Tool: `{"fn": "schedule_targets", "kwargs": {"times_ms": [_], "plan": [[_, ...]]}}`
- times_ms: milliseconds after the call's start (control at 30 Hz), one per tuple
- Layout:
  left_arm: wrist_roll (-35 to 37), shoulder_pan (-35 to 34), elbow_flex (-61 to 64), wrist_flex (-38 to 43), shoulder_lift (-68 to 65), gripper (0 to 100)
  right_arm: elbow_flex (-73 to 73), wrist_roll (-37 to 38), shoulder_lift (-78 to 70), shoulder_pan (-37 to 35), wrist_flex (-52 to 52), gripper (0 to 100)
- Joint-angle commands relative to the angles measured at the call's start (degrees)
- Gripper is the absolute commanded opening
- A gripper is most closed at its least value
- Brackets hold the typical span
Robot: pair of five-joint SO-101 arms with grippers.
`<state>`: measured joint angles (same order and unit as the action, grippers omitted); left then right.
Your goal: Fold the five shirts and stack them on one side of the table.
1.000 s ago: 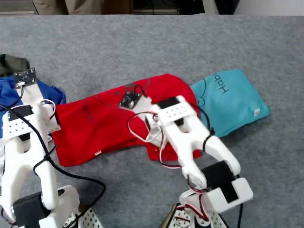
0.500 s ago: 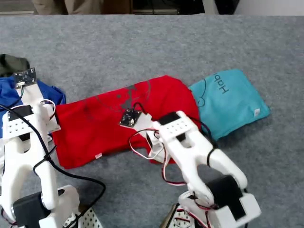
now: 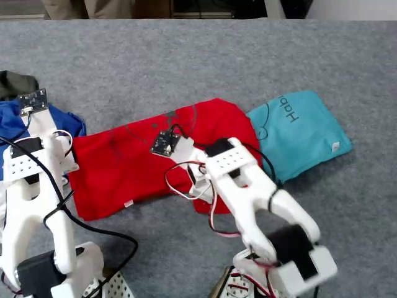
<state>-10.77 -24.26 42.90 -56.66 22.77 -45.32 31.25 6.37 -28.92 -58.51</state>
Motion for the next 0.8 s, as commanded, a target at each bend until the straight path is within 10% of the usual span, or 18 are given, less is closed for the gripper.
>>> {"fn": "schedule_targets", "kwargs": {"times_ms": [0,367,767], "plan": [[-0.4,-0.4,-0.2,-0.6,2.5,2,2.6,0.4,-4.9,1.1,1.7,0.5],[-0.4,-0.1,2.8,-0.4,2.5,2,-8.7,0.4,5.6,-5.0,0.0,0.5],[-0.4,0.1,2.5,-0.2,2.5,2,0.6,6.6,17.4,3.9,-13.5,0.9]]}}
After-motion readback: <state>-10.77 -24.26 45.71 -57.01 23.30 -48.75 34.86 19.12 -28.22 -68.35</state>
